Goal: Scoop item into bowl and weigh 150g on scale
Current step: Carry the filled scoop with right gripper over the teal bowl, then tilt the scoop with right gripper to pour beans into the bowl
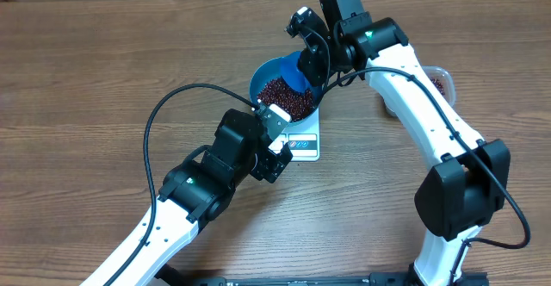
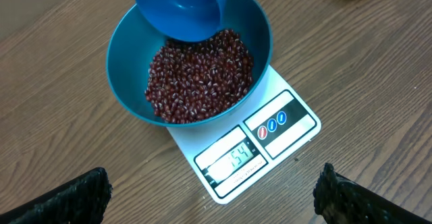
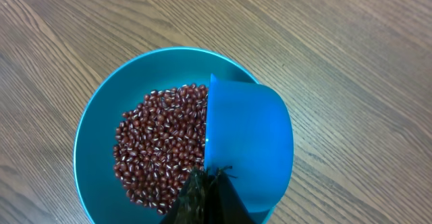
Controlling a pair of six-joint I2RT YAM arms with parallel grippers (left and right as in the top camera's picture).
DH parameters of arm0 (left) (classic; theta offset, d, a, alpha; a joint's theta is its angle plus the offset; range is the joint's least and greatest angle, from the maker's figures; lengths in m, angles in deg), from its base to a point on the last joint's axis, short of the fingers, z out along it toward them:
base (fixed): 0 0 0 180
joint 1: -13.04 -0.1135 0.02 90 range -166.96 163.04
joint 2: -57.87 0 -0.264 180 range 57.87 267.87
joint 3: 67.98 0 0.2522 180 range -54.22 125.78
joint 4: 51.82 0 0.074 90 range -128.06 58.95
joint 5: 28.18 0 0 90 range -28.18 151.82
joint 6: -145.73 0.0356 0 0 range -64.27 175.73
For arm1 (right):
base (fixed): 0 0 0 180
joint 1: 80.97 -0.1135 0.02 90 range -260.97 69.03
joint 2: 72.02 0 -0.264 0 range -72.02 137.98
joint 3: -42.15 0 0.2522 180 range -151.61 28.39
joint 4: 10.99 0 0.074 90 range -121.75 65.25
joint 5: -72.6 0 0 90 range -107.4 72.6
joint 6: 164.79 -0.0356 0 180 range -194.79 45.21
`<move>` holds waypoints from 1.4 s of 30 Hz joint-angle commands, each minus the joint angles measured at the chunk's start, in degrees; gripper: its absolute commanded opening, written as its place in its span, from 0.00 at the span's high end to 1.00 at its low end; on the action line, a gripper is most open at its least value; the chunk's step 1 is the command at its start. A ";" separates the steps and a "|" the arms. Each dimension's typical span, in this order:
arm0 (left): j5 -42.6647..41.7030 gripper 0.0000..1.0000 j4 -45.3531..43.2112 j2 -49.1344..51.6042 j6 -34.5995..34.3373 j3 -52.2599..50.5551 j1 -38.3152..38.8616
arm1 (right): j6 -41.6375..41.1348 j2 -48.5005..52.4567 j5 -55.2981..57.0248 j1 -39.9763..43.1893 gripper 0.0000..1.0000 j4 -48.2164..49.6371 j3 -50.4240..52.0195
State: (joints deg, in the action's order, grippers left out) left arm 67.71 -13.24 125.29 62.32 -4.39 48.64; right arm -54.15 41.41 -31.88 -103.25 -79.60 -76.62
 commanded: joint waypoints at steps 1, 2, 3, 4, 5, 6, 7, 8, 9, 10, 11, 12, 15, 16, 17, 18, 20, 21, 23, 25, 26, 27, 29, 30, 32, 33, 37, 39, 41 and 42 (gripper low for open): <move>0.72 0.00 0.00 0.39 1.14 -0.28 0.04 | -0.17 2.36 1.64 -0.26 0.96 0.57 -1.07; 0.72 0.00 -0.02 0.39 1.16 -0.28 0.04 | -0.15 2.45 1.64 -0.26 0.96 0.66 -1.07; 0.72 0.01 -0.02 0.42 1.16 -0.28 0.04 | -0.15 2.47 1.64 -0.26 0.96 0.76 -1.07; 0.72 0.00 0.00 0.39 1.16 -0.28 0.04 | -0.15 2.47 1.62 -0.26 0.96 0.83 -1.07; 0.72 0.00 -0.02 0.42 1.14 -0.28 0.04 | -0.15 2.47 1.62 -0.28 0.96 0.96 -1.07; 0.72 0.00 -0.02 0.39 1.16 -0.28 0.04 | -0.15 2.47 1.62 -0.26 0.96 0.98 -1.07; 0.72 0.01 -0.02 0.42 1.16 -0.28 0.04 | -0.15 2.49 1.62 -0.26 0.96 0.98 -1.07; 0.72 0.00 -0.04 0.42 1.16 -0.28 0.04 | -0.17 2.49 1.62 -0.26 0.96 0.98 -1.07; 0.72 0.00 -0.02 0.42 1.16 -0.28 0.04 | -0.20 2.51 1.62 -0.28 0.96 0.98 -1.07; 0.72 0.00 -0.02 0.42 1.16 -0.28 0.04 | -0.20 2.51 1.62 -0.28 0.96 0.98 -1.07; 0.72 0.00 -0.02 0.42 1.16 -0.28 0.04 | -0.20 2.51 1.62 -0.28 0.96 0.98 -1.07; 0.72 0.00 0.00 0.39 1.14 -0.28 0.04 | -0.20 2.54 1.60 -0.28 0.96 0.94 -1.07; 0.72 0.00 0.00 0.39 1.16 -0.28 0.04 | -0.20 2.54 1.62 -0.85 0.96 0.76 -1.07; 0.72 0.00 -0.02 0.39 1.16 -0.28 0.04 | -0.17 2.54 1.62 -1.18 0.96 0.79 -1.07; 0.72 0.01 0.00 0.42 1.16 -0.28 0.04 | -0.17 2.54 1.62 -1.42 0.96 0.79 -1.07; 0.72 0.00 0.00 0.42 1.16 -0.28 0.04 | -0.17 2.54 1.64 -1.77 0.96 0.76 -1.07; 0.72 0.00 0.00 0.42 1.16 -0.28 0.04 | -0.17 2.54 1.64 -2.32 0.96 0.70 -1.07; 0.72 0.00 0.00 0.42 1.16 -0.28 0.04 | 0.24 2.54 1.64 -2.71 0.96 0.50 -1.07; 0.72 0.01 0.00 0.39 1.16 -0.28 0.04 | 0.46 2.54 2.40 -3.17 0.96 -0.04 -1.07; 0.72 0.00 0.00 0.39 1.16 -0.28 0.04 | 0.48 2.54 3.52 -3.48 0.96 -0.52 -1.07; 0.72 0.00 0.02 0.42 1.16 -0.28 0.04 | 0.46 2.54 3.74 -3.54 0.96 -0.61 -1.07; 0.72 0.00 0.15 0.42 1.14 -0.26 0.04 | 0.46 2.54 3.98 -3.61 0.96 -0.87 -1.07; 0.72 0.00 0.35 0.42 1.16 -0.28 0.04 | 0.46 2.54 3.96 -3.61 0.96 -1.29 -1.07; 0.74 0.00 0.42 0.42 1.16 -0.28 0.04 | 0.46 2.54 3.96 -3.61 0.96 -1.55 -1.07; 0.74 0.00 0.42 0.42 1.16 -0.28 0.04 | 0.46 2.54 3.96 -3.61 0.96 -2.03 -1.07; 0.72 0.01 0.39 0.39 1.16 -0.28 0.04 | 0.46 2.54 3.96 -3.61 0.96 -2.38 -1.07; 0.74 0.00 0.39 0.39 1.16 -0.28 0.04 | 0.46 2.54 3.91 -3.61 0.96 -2.97 -1.07; 0.72 0.00 0.39 0.42 1.16 -0.28 0.04 | 0.46 2.54 3.67 -3.61 0.96 -2.97 -1.07; 0.72 0.01 0.39 0.42 1.16 -0.28 0.04 | 0.46 2.54 1.40 -3.61 0.96 -3.21 -1.07; 0.72 0.00 0.39 0.42 1.16 -0.28 0.04 | 0.48 2.54 0.63 -3.61 0.96 -3.34 -1.07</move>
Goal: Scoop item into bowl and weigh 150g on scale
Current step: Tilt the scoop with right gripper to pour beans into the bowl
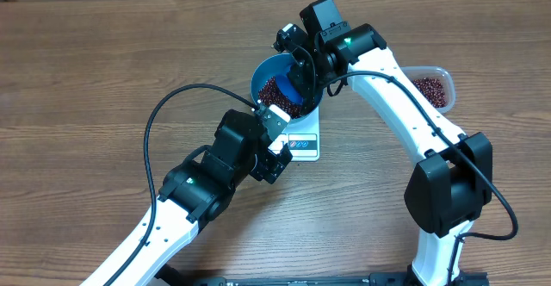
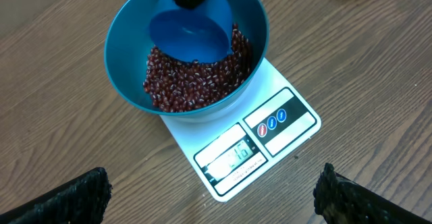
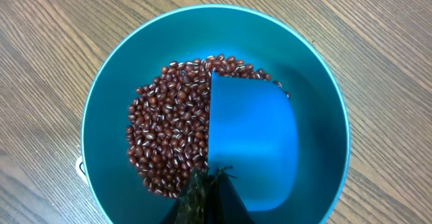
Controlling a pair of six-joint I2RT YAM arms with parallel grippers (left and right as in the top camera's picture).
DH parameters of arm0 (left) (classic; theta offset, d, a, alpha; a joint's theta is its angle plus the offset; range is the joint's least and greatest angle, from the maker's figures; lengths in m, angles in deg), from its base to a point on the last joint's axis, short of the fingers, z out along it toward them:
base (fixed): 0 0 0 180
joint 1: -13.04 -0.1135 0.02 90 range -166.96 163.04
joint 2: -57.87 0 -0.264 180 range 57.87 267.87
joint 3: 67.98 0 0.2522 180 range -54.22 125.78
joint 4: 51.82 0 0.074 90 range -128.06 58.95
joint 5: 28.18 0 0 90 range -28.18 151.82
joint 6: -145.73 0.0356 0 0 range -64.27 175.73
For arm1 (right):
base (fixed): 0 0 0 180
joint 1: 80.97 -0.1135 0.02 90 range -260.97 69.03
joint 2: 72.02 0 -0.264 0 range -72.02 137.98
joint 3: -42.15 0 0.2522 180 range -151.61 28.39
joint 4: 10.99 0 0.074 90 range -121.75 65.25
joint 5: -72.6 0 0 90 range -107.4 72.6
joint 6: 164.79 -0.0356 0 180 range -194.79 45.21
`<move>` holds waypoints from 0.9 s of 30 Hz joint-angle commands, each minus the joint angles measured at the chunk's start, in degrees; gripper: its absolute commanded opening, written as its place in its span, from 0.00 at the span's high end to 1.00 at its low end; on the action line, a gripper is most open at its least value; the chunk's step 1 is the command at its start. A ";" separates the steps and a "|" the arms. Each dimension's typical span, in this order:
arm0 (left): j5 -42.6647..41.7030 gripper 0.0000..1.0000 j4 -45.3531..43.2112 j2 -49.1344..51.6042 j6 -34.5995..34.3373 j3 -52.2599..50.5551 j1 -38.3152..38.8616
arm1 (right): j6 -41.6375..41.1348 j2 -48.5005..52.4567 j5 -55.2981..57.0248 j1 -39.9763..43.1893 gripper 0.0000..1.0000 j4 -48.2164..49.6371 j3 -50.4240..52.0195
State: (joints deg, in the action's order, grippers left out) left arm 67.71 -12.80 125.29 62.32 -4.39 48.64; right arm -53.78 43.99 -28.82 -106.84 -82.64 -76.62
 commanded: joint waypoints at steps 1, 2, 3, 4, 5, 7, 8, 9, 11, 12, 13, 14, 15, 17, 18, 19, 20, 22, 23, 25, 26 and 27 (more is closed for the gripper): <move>0.72 0.00 -0.04 0.42 1.16 -0.28 0.04 | 0.13 -0.04 -3.72 -0.02 0.96 -0.50 -1.07; 0.72 0.00 -0.04 0.39 1.16 -0.28 0.04 | 0.24 -0.04 -4.55 -0.02 0.96 -0.63 -1.07; 0.72 0.00 -0.04 0.42 1.14 -0.28 0.04 | 0.31 -0.04 -5.77 -0.02 0.96 -0.94 -1.07; 0.72 0.00 -0.02 0.42 1.16 -0.28 0.04 | 0.31 -0.04 -6.32 -0.02 0.96 -1.09 -1.07; 0.72 0.00 -0.04 0.39 1.16 -0.28 0.04 | 0.28 -0.04 -6.86 -0.02 0.96 -1.27 -1.07; 0.74 0.00 -0.02 0.42 1.16 -0.28 0.04 | 0.28 -0.04 -8.00 -0.02 0.96 -1.64 -1.07; 0.74 0.00 -0.02 0.42 1.16 -0.28 0.04 | 0.28 -0.04 -8.26 -0.02 0.96 -1.79 -1.07; 0.72 0.01 -0.04 0.42 1.16 -0.28 0.04 | 0.26 -0.04 -8.44 -0.02 0.96 -2.01 -1.07; 0.72 0.01 -0.02 0.39 1.16 -0.28 0.04 | 0.26 -0.04 -8.74 -0.02 0.96 -2.29 -1.07; 0.72 0.01 -0.04 0.42 1.16 -0.28 0.04 | 0.26 -0.04 -9.05 -0.02 0.96 -2.40 -1.07; 0.72 0.00 -0.04 0.39 1.16 -0.28 0.04 | 0.26 -0.04 -9.77 0.00 0.96 -2.47 -1.07; 0.72 0.00 -0.04 0.42 1.16 -0.28 0.04 | 0.26 -0.04 -11.30 0.00 0.96 -2.47 -1.07; 0.72 0.01 -0.04 0.42 1.16 -0.28 0.04 | 0.26 -0.04 -12.07 0.00 0.96 -2.45 -1.09; 0.72 0.00 -0.02 0.42 1.16 -0.28 0.04 | 0.26 -0.04 -12.66 0.00 0.96 -2.43 -1.14; 0.72 0.00 -0.02 0.42 1.16 -0.28 0.04 | 0.26 -0.04 -12.72 0.00 0.96 -2.43 -1.14; 0.72 0.00 -0.02 0.42 1.16 -0.28 0.04 | 0.26 -0.04 -12.70 0.00 0.96 -2.43 -1.14; 0.72 0.00 -0.02 0.39 1.16 -0.28 0.04 | 0.26 -0.07 -12.70 0.00 0.96 -2.43 -1.16; 0.72 0.00 -0.04 0.42 1.16 -0.28 0.04 | 0.26 -0.07 -12.70 0.00 0.96 -2.43 -1.20; 0.74 0.01 -0.04 0.42 1.16 -0.28 0.04 | 0.26 -0.07 -12.70 0.00 0.96 -2.43 -1.22; 0.74 0.00 -0.04 0.39 1.16 -0.28 0.04 | 0.24 -0.07 -12.70 0.00 0.96 -2.25 -1.25; 0.74 0.00 -0.07 0.39 1.16 -0.28 0.04 | 0.24 -0.17 -12.68 0.00 0.96 -2.14 -1.25; 0.74 0.00 -0.07 0.39 1.16 -0.28 0.04 | 0.24 -0.17 -12.70 0.07 0.96 -1.97 -1.27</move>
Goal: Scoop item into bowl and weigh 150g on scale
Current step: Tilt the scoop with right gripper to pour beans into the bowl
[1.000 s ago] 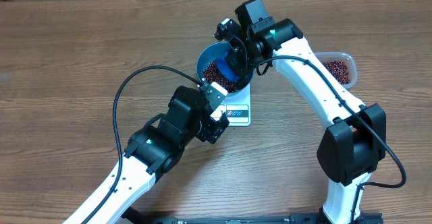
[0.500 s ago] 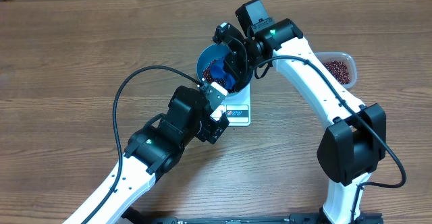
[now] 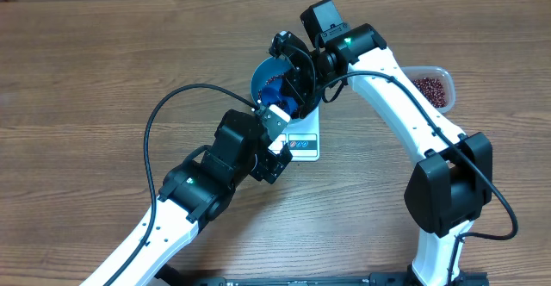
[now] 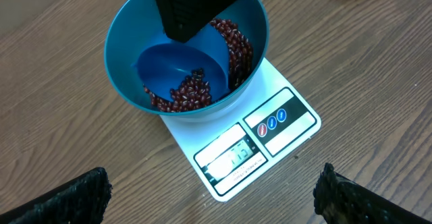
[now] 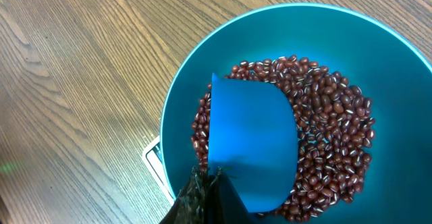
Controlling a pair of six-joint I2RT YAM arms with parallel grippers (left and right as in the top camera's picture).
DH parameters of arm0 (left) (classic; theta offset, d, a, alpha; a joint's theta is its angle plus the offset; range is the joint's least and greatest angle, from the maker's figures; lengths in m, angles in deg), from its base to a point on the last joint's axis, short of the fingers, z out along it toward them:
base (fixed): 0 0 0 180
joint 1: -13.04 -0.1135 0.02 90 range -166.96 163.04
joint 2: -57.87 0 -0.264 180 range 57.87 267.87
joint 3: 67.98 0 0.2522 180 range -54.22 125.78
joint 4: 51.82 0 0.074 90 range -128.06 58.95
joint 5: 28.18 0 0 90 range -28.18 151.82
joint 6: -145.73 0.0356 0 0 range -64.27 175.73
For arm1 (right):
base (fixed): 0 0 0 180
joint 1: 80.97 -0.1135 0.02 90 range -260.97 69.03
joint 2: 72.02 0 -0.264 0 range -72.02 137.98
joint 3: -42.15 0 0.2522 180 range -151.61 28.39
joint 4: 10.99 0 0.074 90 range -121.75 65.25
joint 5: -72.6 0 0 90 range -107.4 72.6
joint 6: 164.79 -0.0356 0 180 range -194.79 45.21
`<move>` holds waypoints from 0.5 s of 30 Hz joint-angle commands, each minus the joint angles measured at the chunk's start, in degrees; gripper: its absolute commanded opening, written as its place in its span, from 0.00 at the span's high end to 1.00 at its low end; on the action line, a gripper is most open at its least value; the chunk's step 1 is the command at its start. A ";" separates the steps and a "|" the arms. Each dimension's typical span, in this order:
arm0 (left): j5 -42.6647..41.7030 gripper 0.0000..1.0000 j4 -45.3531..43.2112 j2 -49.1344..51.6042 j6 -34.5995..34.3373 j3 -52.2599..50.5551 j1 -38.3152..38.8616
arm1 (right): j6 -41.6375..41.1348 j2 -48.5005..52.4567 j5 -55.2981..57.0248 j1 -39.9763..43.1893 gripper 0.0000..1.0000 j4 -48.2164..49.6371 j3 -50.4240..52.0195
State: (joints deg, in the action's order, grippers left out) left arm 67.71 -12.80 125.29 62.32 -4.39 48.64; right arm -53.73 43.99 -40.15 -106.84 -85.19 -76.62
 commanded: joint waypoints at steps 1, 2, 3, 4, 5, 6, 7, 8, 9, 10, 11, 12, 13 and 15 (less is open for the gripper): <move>0.74 0.00 -0.07 0.39 1.16 -0.28 0.04 | 0.00 -0.33 -1.38 0.13 0.96 0.72 -1.38; 0.74 0.00 -0.07 0.42 1.16 -0.28 0.04 | 0.00 -0.39 -1.38 0.17 0.96 0.52 -1.75; 0.72 0.00 -0.04 0.42 1.16 -0.28 0.04 | 0.00 -0.50 -1.36 0.17 0.96 0.28 -2.16; 0.72 0.00 -0.04 0.42 1.16 -0.28 0.04 | 0.00 -0.57 -1.36 0.22 0.96 0.07 -2.62; 0.72 0.00 -0.04 0.42 1.14 -0.28 0.04 | 0.00 -0.61 -1.33 0.22 0.96 -0.07 -2.97; 0.72 0.00 -0.04 0.42 1.16 -0.28 0.04 | 0.02 -0.70 -1.31 0.22 0.96 -0.35 -3.61; 0.72 0.00 -0.04 0.42 1.16 -0.28 0.04 | 0.02 -0.70 -1.33 0.22 0.96 -0.46 -4.20; 0.72 0.01 -0.04 0.39 1.16 -0.28 0.04 | 0.02 -0.74 -1.29 0.22 0.96 -0.70 -5.05; 0.72 0.00 -0.04 0.39 1.16 -0.28 0.04 | 0.02 -0.76 -1.11 0.22 0.96 -0.76 -5.46; 0.72 0.00 -0.04 0.39 1.16 -0.28 0.04 | 0.02 -0.76 -0.85 0.22 0.96 -0.85 -5.68; 0.72 0.01 -0.04 0.39 1.16 -0.28 0.04 | 0.02 -0.81 -0.37 0.22 0.96 -0.98 -5.84; 0.72 0.00 -0.04 0.42 1.16 -0.28 0.04 | 0.02 -0.83 -0.22 0.22 0.96 -1.09 -5.88; 0.72 0.00 -0.04 0.42 1.16 -0.28 0.04 | 0.02 -0.87 -0.04 0.22 0.96 -1.44 -6.01; 0.74 0.00 -0.04 0.42 1.16 -0.28 0.04 | 0.02 -0.92 0.17 0.22 0.96 -1.75 -6.03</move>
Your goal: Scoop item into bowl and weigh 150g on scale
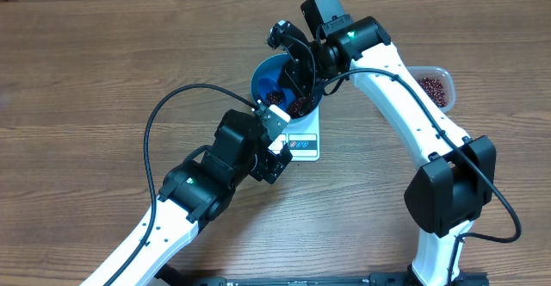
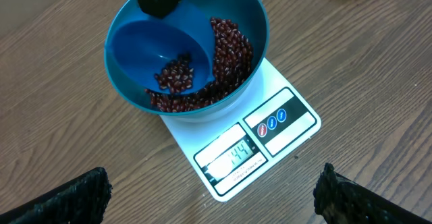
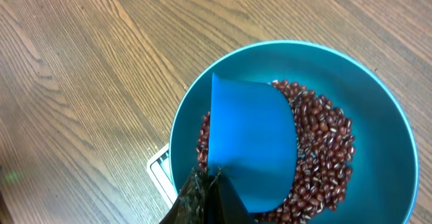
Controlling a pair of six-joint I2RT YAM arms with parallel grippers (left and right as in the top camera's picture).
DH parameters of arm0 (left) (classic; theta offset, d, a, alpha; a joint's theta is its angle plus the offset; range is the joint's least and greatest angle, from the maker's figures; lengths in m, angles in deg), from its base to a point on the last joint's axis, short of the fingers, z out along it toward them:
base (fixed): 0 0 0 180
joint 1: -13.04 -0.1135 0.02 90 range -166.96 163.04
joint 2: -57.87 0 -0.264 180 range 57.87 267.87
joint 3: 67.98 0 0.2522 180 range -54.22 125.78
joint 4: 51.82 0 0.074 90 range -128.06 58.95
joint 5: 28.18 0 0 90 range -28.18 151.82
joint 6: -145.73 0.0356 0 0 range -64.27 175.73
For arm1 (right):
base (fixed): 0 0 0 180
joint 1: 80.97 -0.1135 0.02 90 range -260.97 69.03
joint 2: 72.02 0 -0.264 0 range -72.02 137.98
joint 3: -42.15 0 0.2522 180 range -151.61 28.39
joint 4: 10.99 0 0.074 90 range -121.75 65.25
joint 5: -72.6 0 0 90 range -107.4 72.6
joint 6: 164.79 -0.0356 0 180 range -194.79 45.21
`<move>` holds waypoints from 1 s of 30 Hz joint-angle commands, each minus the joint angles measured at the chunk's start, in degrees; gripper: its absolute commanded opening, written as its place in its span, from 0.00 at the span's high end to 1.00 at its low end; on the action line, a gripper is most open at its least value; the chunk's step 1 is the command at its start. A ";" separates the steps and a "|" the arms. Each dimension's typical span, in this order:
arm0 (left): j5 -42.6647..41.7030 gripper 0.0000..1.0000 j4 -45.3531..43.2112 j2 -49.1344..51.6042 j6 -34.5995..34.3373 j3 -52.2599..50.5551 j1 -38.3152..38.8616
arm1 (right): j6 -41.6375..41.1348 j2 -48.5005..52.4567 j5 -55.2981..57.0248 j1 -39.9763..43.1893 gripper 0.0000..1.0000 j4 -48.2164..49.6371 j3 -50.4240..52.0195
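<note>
A teal bowl [image 2: 260, 28] of red beans [image 2: 229, 48] stands on the white scale [image 2: 283, 126], whose display [image 2: 233, 158] reads 144. My right gripper [image 3: 208, 178] is shut on the handle of a blue scoop [image 3: 253, 140]. The scoop [image 2: 138, 52] sits tilted inside the bowl's left side with a small heap of beans in it. In the overhead view the right gripper [image 1: 293, 62] hangs over the bowl [image 1: 255, 86]. My left gripper [image 2: 216, 204] is open and empty over the table just in front of the scale, its fingers [image 2: 74, 197] wide apart.
A clear tub of red beans [image 1: 435, 88] stands on the wooden table to the right of the scale, behind the right arm. The left arm's black cable [image 1: 164, 122] loops over the table left of the scale [image 1: 303, 144].
The scoop has come up a little and shifted toward the bowl's left wall, holding a small heap of beans. The display now reads 144. The left gripper has not moved.
The scoop first hung empty over the bowl's far rim with the display at 154. Then it lay down in the beans. Then it was dug in with some beans inside, and now it holds them higher, display at 144.
</note>
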State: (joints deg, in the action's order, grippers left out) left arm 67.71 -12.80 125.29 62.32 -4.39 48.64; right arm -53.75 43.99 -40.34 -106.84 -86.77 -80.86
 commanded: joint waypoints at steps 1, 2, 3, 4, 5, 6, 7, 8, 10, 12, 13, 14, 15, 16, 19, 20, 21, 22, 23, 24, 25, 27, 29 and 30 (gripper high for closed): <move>0.72 0.00 -0.04 0.42 1.16 -0.28 0.04 | 0.04 -0.92 0.37 0.22 0.96 -0.20 -1.79; 0.74 0.00 -0.04 0.42 1.16 -0.28 0.04 | 0.04 -0.92 0.37 0.22 0.96 -0.24 -1.81; 0.74 0.00 -0.04 0.39 1.16 -0.28 0.04 | 0.04 -0.92 0.37 0.22 0.96 -0.26 -1.84; 0.74 0.01 -0.04 0.39 1.18 -0.28 0.04 | 0.04 -0.92 0.37 0.22 0.96 -0.24 -1.84; 0.74 0.00 -0.04 0.39 1.16 -0.28 0.04 | 0.04 -0.92 0.61 0.22 0.96 -0.24 -1.84; 0.74 0.00 -0.04 0.42 1.16 -0.28 0.04 | 0.04 -0.94 1.07 0.22 0.96 -0.24 -1.84; 0.74 0.01 -0.04 0.39 1.16 -0.28 0.04 | 0.04 -0.94 1.66 0.22 0.96 -0.26 -1.84; 0.72 0.00 -0.04 0.42 1.16 -0.28 0.04 | 0.04 -0.94 2.40 0.22 0.96 -0.26 -1.84; 0.72 0.00 -0.04 0.39 1.16 -0.28 0.04 | 0.04 -1.03 3.43 0.22 0.96 -0.26 -1.84; 0.74 0.00 -0.04 0.39 1.16 -0.28 0.04 | 0.07 -1.27 3.98 0.22 0.96 -0.26 -1.84; 0.74 0.01 -0.04 0.39 1.16 -0.28 0.04 | 0.07 -1.57 4.31 0.22 0.96 -0.26 -1.84; 0.74 0.00 -0.07 0.39 1.16 -0.28 0.04 | 0.07 -2.03 5.31 0.22 0.96 -0.26 -1.84; 0.74 0.00 -0.07 0.42 1.16 -0.28 0.04 | 0.07 -2.38 5.88 0.22 0.96 -0.26 -1.84; 0.74 0.00 -0.04 0.42 1.16 -0.28 0.04 | 0.07 -2.75 6.49 0.22 0.96 -0.24 -1.84; 0.74 0.01 -0.04 0.42 1.16 -0.28 0.04 | 0.09 -3.85 8.11 0.22 0.96 -0.24 -1.84; 0.74 0.00 -0.07 0.39 1.16 -0.28 0.04 | 0.07 -4.26 8.85 0.22 0.96 -0.24 -1.84; 0.74 0.00 -0.07 0.42 1.16 -0.28 0.04 | 0.04 -4.50 9.33 0.22 0.96 -0.24 -1.84; 0.74 0.00 -0.04 0.42 1.16 -0.28 0.04 | 0.07 -4.87 10.10 0.22 0.96 -0.24 -1.84; 0.74 0.01 -0.04 0.39 1.16 -0.28 0.04 | 0.07 -5.29 10.71 0.22 0.96 -0.24 -1.84; 0.74 0.01 -0.04 0.42 1.18 -0.28 0.04 | 0.07 -5.49 11.04 0.22 0.96 -0.24 -1.84; 0.74 0.00 -0.04 0.42 1.18 -0.28 0.04 | 0.07 -5.81 11.43 0.22 0.96 -0.24 -1.84; 0.74 0.01 -0.04 0.42 1.16 -0.28 0.04 | 0.07 -6.36 11.80 0.22 0.96 -0.15 -1.84; 0.74 0.00 -0.04 0.42 1.16 -0.28 0.04 | 0.07 -6.99 12.22 0.22 0.96 0.00 -1.84; 0.74 0.00 -0.04 0.42 1.16 -0.28 0.04 | 0.07 -7.17 12.52 0.22 0.96 0.00 -1.84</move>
State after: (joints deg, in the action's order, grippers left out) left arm 67.71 -12.80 125.29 62.32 -4.39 48.64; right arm -53.75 40.10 -29.52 -106.82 -87.29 -80.89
